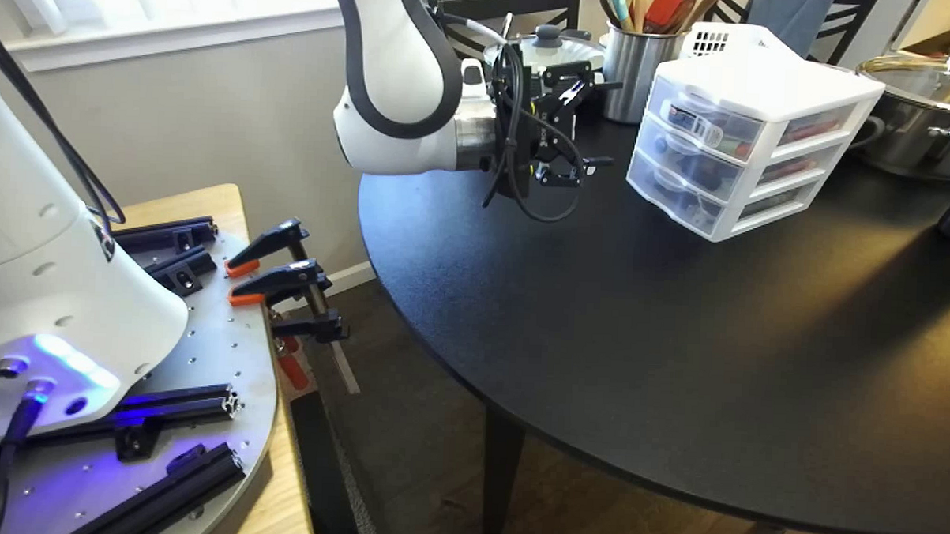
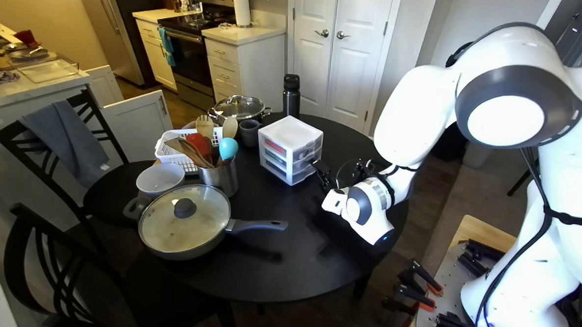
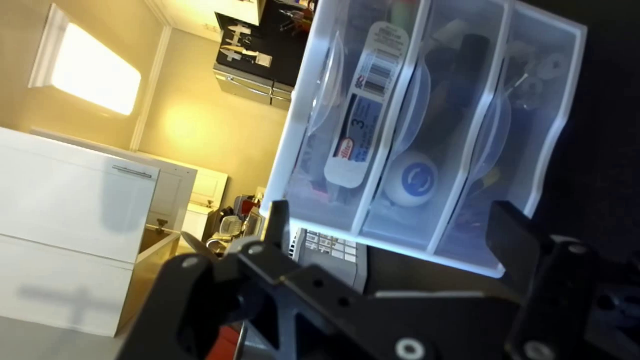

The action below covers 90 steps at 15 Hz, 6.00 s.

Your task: Open the middle drawer

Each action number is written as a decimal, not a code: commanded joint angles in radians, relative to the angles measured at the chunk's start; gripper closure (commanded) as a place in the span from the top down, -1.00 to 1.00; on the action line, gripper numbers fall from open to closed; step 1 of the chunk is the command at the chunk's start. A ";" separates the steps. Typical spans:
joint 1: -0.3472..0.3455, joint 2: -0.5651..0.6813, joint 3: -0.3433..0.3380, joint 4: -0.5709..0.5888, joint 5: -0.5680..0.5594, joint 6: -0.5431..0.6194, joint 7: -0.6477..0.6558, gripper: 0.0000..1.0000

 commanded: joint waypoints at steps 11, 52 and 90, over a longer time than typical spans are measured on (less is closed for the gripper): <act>0.135 0.135 -0.192 0.056 0.000 -0.022 0.260 1.00; 0.235 0.315 -0.334 0.204 0.001 0.084 0.324 -0.94; 0.314 0.077 -0.358 -0.033 0.014 0.167 0.252 -0.88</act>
